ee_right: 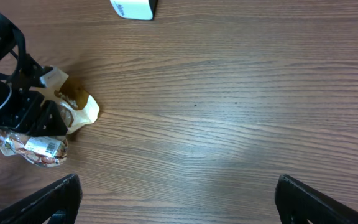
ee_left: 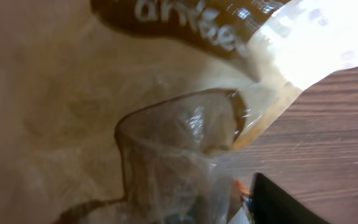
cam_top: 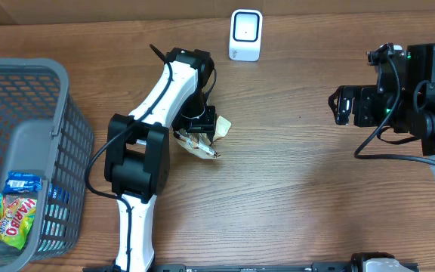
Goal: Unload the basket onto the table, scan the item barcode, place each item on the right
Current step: 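Carry the bread bag out and set it on the table centre, then grasp the blue snack bar from the basket and place it left of bread, then grasp the green-red gummy candy bag and place it right of bread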
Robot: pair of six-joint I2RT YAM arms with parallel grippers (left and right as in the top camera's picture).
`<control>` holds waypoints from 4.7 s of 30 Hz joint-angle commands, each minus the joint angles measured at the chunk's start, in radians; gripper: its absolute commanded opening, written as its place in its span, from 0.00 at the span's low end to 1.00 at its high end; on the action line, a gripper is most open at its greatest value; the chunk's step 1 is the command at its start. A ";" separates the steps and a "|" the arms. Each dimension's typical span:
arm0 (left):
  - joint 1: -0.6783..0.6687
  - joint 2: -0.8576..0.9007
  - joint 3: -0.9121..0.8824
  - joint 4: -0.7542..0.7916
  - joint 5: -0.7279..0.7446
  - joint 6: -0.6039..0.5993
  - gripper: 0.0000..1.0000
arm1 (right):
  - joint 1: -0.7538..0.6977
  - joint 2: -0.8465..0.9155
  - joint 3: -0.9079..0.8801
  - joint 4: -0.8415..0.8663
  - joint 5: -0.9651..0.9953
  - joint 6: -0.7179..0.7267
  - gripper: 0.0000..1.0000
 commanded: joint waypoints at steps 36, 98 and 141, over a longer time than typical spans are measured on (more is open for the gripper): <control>1.132 -0.592 -0.570 0.425 -0.084 -0.128 0.95 | 0.004 0.000 0.015 0.014 -0.027 0.002 1.00; 0.166 -0.519 -0.255 0.270 -0.039 0.164 0.77 | 0.004 0.000 0.015 0.036 -0.024 0.003 1.00; 1.272 -0.570 -0.643 0.549 -0.359 -0.142 0.85 | 0.004 0.020 0.004 0.034 -0.069 0.003 1.00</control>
